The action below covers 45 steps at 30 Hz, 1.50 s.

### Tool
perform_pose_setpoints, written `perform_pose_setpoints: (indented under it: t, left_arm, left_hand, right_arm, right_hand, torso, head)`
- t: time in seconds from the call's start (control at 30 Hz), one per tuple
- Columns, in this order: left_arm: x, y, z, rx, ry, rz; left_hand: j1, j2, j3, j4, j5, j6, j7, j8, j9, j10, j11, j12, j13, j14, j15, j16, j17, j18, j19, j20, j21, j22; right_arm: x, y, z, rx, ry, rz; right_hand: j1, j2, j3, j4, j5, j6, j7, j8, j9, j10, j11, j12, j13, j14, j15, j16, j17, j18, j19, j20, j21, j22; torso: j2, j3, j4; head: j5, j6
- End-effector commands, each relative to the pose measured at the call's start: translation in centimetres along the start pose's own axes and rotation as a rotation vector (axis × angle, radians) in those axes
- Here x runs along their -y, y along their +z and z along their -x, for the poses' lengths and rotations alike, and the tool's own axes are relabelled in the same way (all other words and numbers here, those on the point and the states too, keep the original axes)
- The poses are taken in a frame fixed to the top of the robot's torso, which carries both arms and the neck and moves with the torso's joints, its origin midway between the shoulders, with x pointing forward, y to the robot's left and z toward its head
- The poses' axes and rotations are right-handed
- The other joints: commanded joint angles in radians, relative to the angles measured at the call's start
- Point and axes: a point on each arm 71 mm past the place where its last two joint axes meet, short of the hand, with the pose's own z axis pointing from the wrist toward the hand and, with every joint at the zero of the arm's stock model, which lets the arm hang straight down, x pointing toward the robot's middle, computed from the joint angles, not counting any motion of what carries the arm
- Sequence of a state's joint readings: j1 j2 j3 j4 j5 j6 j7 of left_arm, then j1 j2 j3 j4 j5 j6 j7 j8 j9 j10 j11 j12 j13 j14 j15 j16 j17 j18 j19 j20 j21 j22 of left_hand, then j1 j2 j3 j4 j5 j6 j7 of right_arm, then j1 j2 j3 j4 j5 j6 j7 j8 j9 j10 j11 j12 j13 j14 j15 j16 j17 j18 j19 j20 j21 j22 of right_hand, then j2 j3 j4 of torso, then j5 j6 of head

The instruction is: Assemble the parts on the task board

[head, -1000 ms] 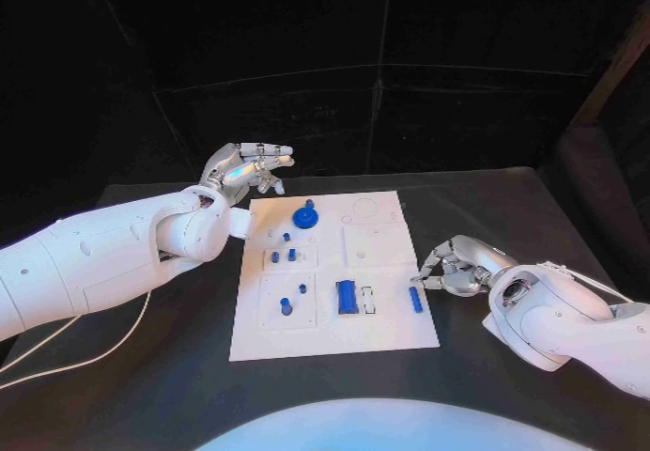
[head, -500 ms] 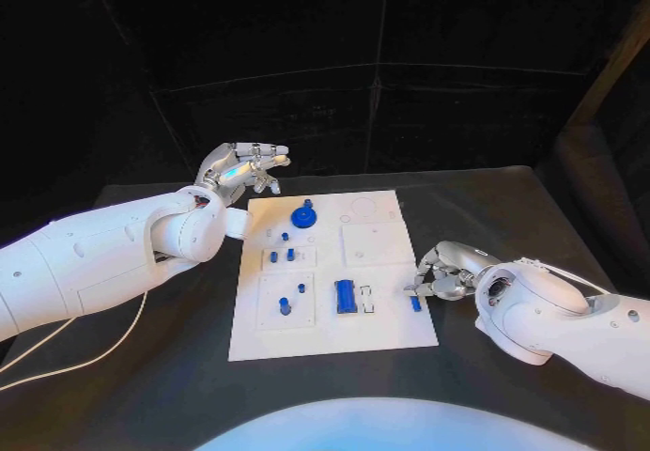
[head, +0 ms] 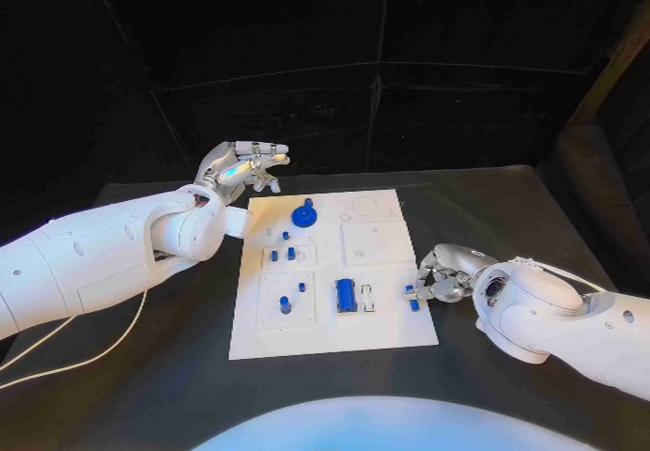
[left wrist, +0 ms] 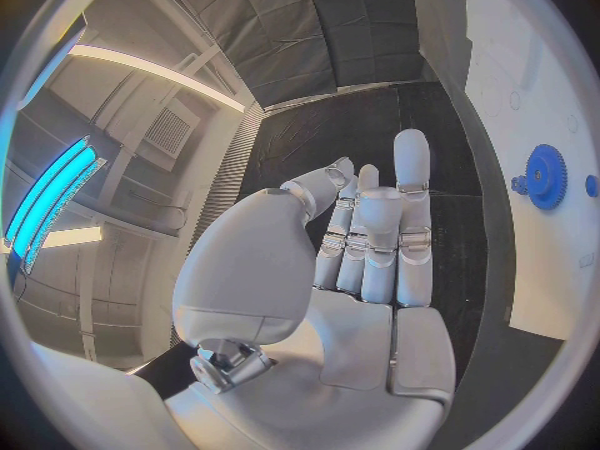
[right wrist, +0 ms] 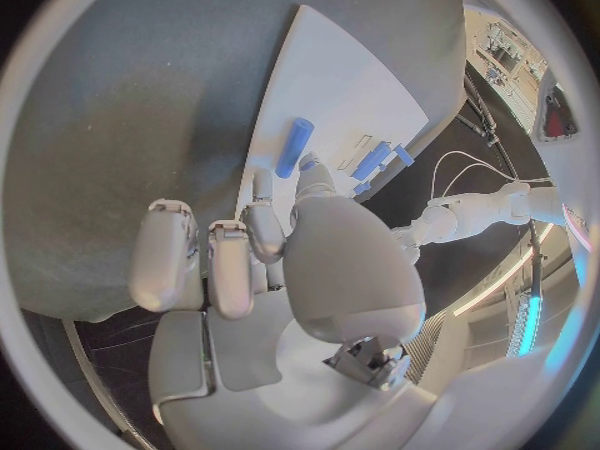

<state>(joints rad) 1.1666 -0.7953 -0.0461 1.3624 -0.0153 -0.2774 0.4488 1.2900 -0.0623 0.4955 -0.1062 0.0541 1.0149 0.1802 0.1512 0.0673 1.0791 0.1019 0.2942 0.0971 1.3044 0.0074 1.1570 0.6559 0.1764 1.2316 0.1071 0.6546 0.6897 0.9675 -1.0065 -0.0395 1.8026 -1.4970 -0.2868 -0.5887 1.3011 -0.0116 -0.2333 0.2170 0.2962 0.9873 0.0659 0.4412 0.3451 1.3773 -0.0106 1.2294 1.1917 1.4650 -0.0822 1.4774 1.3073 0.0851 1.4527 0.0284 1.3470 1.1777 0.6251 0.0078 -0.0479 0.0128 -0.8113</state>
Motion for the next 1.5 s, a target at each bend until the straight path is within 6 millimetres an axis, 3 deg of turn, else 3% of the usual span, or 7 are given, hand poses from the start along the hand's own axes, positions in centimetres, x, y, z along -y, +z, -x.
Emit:
perform_pose_setpoints:
  t: [0.03, 0.37, 0.7, 0.87, 0.97, 1.17, 1.5]
  left_arm:
    - [0.1, 0.0, -0.1, -0.012, -0.006, -0.007]
    - [0.1, 0.0, 0.0, -0.011, -0.006, -0.005]
    - [0.1, 0.0, 0.0, -0.011, -0.006, -0.004]
    - [0.1, 0.0, 0.0, -0.011, -0.006, -0.004]
    - [0.1, 0.0, 0.0, -0.012, -0.006, -0.004]
    - [0.1, 0.0, 0.0, -0.011, -0.006, -0.003]
    - [0.0, 0.0, -0.1, -0.014, -0.007, -0.002]
  left_hand:
    - [-0.008, 0.006, -0.007, 0.001, 0.006, -0.006, -0.002, 0.001, 0.001, -0.006, 0.000, 0.004, -0.001, -0.004, 0.006, 0.006, -0.001, 0.006, -0.002, 0.004, -0.004, -0.001]
    - [-0.008, 0.006, -0.007, 0.001, 0.006, -0.006, -0.002, 0.001, 0.001, -0.006, 0.000, 0.004, -0.001, -0.004, 0.006, 0.006, -0.001, 0.006, -0.002, 0.004, -0.004, -0.001]
    - [-0.008, 0.006, -0.007, 0.001, 0.006, -0.006, -0.002, 0.001, 0.001, -0.006, 0.000, 0.004, -0.001, -0.004, 0.006, 0.006, -0.001, 0.006, -0.002, 0.004, -0.004, -0.001]
    - [-0.008, 0.006, -0.007, 0.001, 0.006, -0.006, -0.002, 0.001, 0.001, -0.006, 0.000, 0.004, -0.001, -0.004, 0.006, 0.006, -0.001, 0.006, -0.002, 0.004, -0.004, -0.001]
    - [-0.008, 0.007, -0.007, 0.002, 0.006, -0.006, -0.002, 0.001, 0.001, -0.007, 0.000, 0.005, -0.001, -0.004, 0.006, 0.007, 0.000, 0.006, -0.002, 0.005, -0.005, -0.002]
    - [-0.008, 0.007, -0.007, 0.002, 0.006, -0.006, -0.002, 0.001, 0.001, -0.007, 0.000, 0.005, -0.001, -0.004, 0.006, 0.007, 0.000, 0.006, -0.002, 0.005, -0.005, -0.002]
    - [-0.005, 0.008, -0.006, 0.001, 0.006, -0.006, -0.002, 0.002, 0.001, -0.007, -0.001, 0.006, 0.000, -0.004, 0.006, 0.007, -0.001, 0.006, -0.001, 0.005, -0.005, -0.002]
  right_arm:
    - [-0.1, 0.0, -0.2, -0.021, -0.061, -0.005]
    - [-0.5, 0.1, -0.7, -0.059, -0.107, -0.004]
    - [-0.9, 0.1, -1.4, -0.074, -0.144, 0.007]
    - [-1.2, 0.2, -1.5, -0.075, -0.161, 0.014]
    - [-1.4, 0.2, -1.4, -0.056, -0.152, 0.014]
    - [-1.7, -0.1, -1.1, -0.009, -0.062, 0.021]
    - [-2.5, -0.8, -0.6, 0.038, 0.215, 0.070]
  right_hand:
    - [0.013, -0.003, -0.005, -0.004, -0.004, 0.007, -0.001, -0.003, 0.002, -0.005, -0.001, -0.003, 0.000, 0.070, 0.004, -0.004, 0.087, -0.008, -0.001, 0.003, -0.006, 0.000]
    - [0.032, -0.010, -0.010, -0.013, -0.006, 0.023, -0.007, 0.006, 0.008, -0.005, -0.006, -0.003, 0.002, 0.070, 0.001, -0.005, 0.087, -0.008, -0.002, 0.000, -0.006, 0.002]
    - [0.092, 0.005, 0.002, -0.047, 0.030, 0.026, -0.013, 0.008, 0.010, -0.007, -0.011, -0.005, 0.002, 0.070, -0.005, -0.005, 0.088, -0.008, -0.001, -0.005, -0.007, 0.003]
    - [0.136, 0.022, 0.023, -0.070, 0.049, 0.027, -0.016, 0.004, 0.009, -0.009, -0.015, -0.008, 0.002, 0.071, -0.008, -0.005, 0.089, -0.009, -0.001, -0.008, -0.006, 0.006]
    - [0.177, 0.052, 0.061, -0.086, 0.057, 0.032, -0.021, -0.002, 0.005, -0.010, -0.020, -0.010, 0.003, 0.071, -0.012, -0.004, 0.092, -0.009, 0.001, -0.012, -0.003, 0.011]
    - [0.222, 0.088, 0.159, -0.098, -0.002, 0.031, -0.024, -0.020, -0.004, -0.010, -0.026, -0.018, 0.001, 0.073, -0.017, -0.001, 0.098, -0.010, 0.004, -0.020, -0.001, 0.014]
    - [0.133, -0.005, 0.393, -0.053, -0.024, 0.039, -0.025, -0.036, -0.003, 0.003, -0.021, -0.012, 0.012, 0.076, -0.016, 0.005, 0.112, -0.011, 0.007, -0.018, 0.002, 0.022]
  torso:
    - [0.001, 0.0003, 0.0009]
    - [0.001, -0.0002, 0.0004]
    - [0.000, -0.0007, 0.0014]
    - [0.000, -0.0001, 0.0015]
    - [0.000, -0.0001, 0.0011]
    - [0.000, 0.0001, 0.0005]
    - [-0.001, -0.0013, 0.0016]
  head:
    - [-0.001, -0.002]
    - [0.000, -0.003]
    - [0.003, -0.006]
    - [0.003, -0.007]
    - [0.005, -0.007]
    - [0.005, -0.007]
    - [0.008, -0.006]
